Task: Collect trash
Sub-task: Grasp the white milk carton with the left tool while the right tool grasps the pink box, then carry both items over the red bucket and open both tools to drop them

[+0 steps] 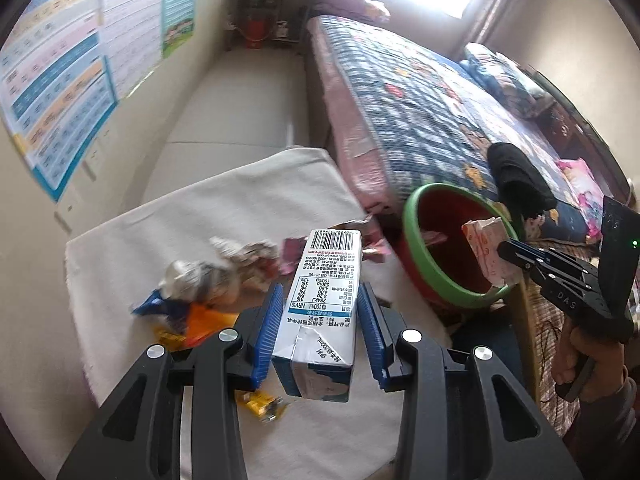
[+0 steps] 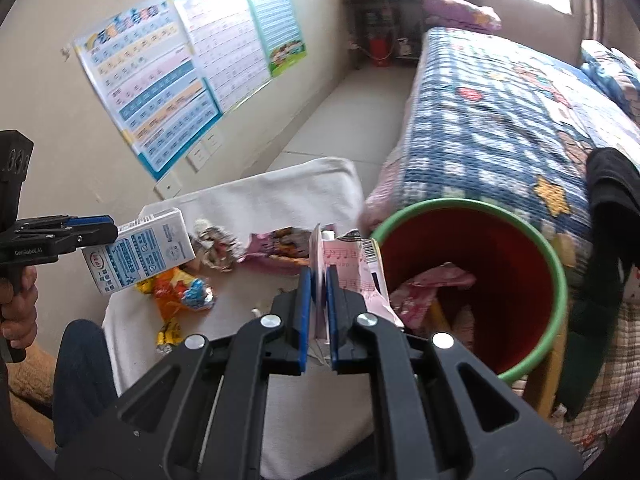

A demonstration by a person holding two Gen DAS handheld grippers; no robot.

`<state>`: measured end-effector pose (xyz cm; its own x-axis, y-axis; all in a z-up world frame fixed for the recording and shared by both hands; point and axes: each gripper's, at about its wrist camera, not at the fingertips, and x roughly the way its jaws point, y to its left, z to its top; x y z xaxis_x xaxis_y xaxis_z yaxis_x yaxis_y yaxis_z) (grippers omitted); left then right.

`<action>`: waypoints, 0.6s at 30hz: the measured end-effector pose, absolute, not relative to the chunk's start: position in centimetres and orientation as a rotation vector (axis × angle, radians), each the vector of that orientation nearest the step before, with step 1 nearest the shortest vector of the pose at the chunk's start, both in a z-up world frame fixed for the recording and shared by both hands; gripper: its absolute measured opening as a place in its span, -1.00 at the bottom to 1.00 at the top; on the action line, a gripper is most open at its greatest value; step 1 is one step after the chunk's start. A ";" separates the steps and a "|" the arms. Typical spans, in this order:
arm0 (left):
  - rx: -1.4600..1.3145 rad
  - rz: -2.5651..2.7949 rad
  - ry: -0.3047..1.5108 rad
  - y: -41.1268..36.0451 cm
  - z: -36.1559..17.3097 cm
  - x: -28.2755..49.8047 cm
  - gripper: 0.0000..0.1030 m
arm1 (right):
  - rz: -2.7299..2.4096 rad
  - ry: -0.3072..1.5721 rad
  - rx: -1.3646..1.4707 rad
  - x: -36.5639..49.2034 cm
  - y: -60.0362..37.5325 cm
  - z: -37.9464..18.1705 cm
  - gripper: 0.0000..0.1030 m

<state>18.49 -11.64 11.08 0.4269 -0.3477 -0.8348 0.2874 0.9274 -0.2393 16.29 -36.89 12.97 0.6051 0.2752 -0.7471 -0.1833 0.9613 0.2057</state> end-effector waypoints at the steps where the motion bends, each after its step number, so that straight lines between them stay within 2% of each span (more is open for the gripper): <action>1: -0.057 -0.413 1.056 -12.6 11.3 18.8 -0.30 | 0.255 0.877 0.115 16.3 -37.5 13.1 -0.84; 18: -0.018 -0.612 1.060 -27.1 12.7 22.2 -0.30 | 0.097 0.851 0.171 16.9 -47.8 14.3 -0.84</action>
